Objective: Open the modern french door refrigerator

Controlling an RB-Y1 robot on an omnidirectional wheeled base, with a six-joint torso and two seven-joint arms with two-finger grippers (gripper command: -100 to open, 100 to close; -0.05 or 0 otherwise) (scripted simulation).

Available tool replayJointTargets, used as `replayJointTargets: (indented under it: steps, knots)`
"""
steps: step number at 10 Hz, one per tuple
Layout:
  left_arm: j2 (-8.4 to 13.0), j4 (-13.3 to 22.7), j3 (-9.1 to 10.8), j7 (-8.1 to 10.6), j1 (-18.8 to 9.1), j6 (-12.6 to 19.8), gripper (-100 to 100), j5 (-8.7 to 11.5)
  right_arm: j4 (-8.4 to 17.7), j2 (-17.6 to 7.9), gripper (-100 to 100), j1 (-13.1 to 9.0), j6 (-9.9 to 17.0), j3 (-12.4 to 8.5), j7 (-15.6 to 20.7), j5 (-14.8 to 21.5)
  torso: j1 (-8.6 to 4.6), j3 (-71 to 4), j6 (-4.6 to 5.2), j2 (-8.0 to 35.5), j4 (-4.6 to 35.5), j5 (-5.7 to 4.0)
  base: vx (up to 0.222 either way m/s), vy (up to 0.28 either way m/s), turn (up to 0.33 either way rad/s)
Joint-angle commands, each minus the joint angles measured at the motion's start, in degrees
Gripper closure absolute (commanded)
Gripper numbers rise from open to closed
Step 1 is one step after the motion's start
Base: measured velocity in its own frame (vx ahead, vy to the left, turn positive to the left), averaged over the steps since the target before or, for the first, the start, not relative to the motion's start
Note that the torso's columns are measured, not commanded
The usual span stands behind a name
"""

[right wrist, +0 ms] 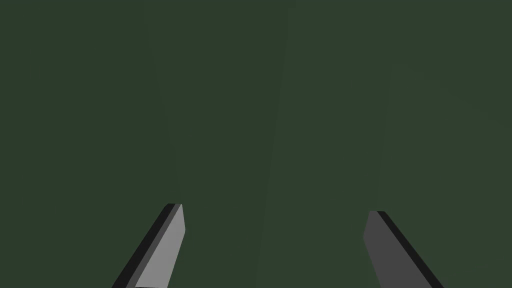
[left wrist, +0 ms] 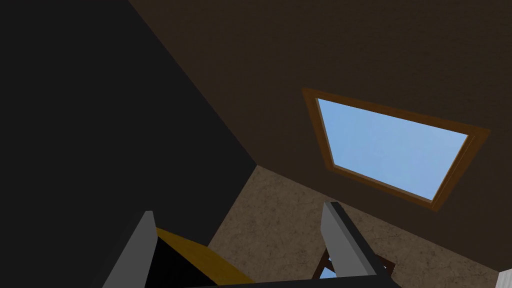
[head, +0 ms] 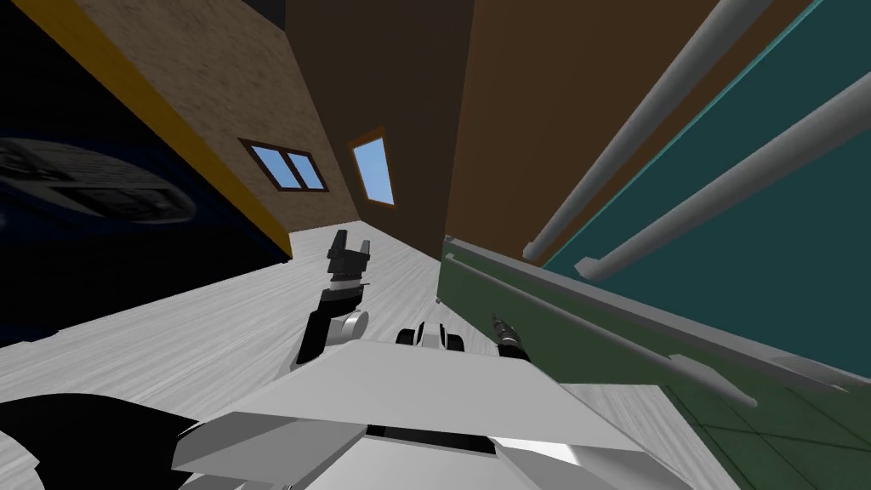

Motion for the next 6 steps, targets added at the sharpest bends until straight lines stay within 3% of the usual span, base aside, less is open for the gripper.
replayJointTargets:
  steps: [1, 2, 3, 4, 6]
  knots:
    - [0.0, 0.0, 0.0, 0.0, 0.0, 0.0, 0, 0.0, 2.3, -0.3, -100, 0.5, 4.1, 0.3, 0.6, 3.9, -0.07, 0.0, 0.01, 0.0, 0.0, -0.02, 0.043, 0.031, 0.274]
    - [0.0, 0.0, 0.0, 0.0, 0.0, 0.0, 0, 0.0, 2.3, -0.3, -100, 0.5, 6.2, 0.3, 0.6, 4.8, 0.01, 0.0, -0.07, 0.0, 0.0, -0.02, 0.05, 0.024, 0.153]
    - [0.0, 0.0, 0.0, 0.0, 0.0, 0.0, 0, 0.0, 2.3, -0.3, -100, 0.5, 6.3, 0.3, 0.6, 5.9, -0.02, 0.0, 0.0, 0.0, 0.0, -0.01, 0.027, 0.011, -0.013]
    - [0.0, 0.0, 0.0, 0.0, 0.0, 0.0, 0, 0.0, 4.3, -0.4, -100, 0.6, 9.2, 0.3, 1.1, 7.5, -0.06, 0.0, 0.0, 0.0, 0.0, -0.02, 0.047, 0.036, 0.271]
    - [0.0, 0.0, 0.0, 0.0, 0.0, 0.0, 0, 0.0, 4.7, -0.4, -100, 0.6, 10.5, 0.3, 1.1, 10.3, 0.0, 0.0, 0.0, 0.0, 0.0, 0.0, 0.033, 0.022, 0.062]
